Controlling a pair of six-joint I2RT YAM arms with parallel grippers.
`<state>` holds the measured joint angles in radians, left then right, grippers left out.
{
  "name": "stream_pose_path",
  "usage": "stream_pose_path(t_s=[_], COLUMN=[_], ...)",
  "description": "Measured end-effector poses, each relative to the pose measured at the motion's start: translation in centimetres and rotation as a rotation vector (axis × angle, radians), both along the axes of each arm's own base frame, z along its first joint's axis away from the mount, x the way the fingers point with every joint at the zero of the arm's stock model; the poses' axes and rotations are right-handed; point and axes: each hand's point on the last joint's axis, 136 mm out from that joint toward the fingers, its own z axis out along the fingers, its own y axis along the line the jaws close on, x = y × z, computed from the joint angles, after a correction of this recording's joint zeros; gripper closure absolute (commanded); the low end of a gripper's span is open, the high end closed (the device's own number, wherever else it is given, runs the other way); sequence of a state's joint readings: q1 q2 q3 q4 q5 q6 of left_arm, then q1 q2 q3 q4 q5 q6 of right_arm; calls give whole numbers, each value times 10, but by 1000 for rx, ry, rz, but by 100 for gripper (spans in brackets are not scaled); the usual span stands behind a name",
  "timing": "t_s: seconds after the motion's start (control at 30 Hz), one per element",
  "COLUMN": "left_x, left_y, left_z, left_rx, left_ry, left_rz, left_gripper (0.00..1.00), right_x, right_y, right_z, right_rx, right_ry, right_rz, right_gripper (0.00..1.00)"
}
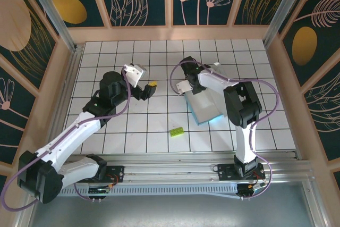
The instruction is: Fold the paper box
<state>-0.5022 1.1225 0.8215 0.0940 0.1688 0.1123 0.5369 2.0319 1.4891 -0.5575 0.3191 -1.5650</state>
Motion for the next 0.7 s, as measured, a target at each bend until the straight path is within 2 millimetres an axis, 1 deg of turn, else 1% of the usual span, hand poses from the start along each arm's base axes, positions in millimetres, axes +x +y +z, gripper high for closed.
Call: stream_pose_path(t_s=[0.1, 0.17, 0.3, 0.43, 0.57, 0.67, 0.7], left_x=[5, 8, 11, 12, 13, 12, 12], left_y=[0, -1, -2, -3, -4, -9, -12], left_z=[-16, -22, -27, -29, -32, -33, -32], left_rx=[25, 35, 42, 42, 45, 45, 45], left_ry=[30, 40, 46, 49, 55, 59, 61], left_rz=[11, 16, 18, 17, 13, -18, -32], left_gripper=[9, 9, 9, 9, 9, 11, 12], right_x=[5, 5, -5, -16, -19, -21, -21], right_y=[4, 4, 0, 0, 8, 19, 24], right_z=[2, 2, -6, -7, 6, 24, 32], right_rx=[21, 26, 35, 52, 111, 204, 249], right_ry=[-21, -27, -3, 23, 6, -15, -27], right_rz=[-1, -3, -21, -29, -58, -136, -181], right_gripper=[81, 80, 66, 65, 64, 60, 59])
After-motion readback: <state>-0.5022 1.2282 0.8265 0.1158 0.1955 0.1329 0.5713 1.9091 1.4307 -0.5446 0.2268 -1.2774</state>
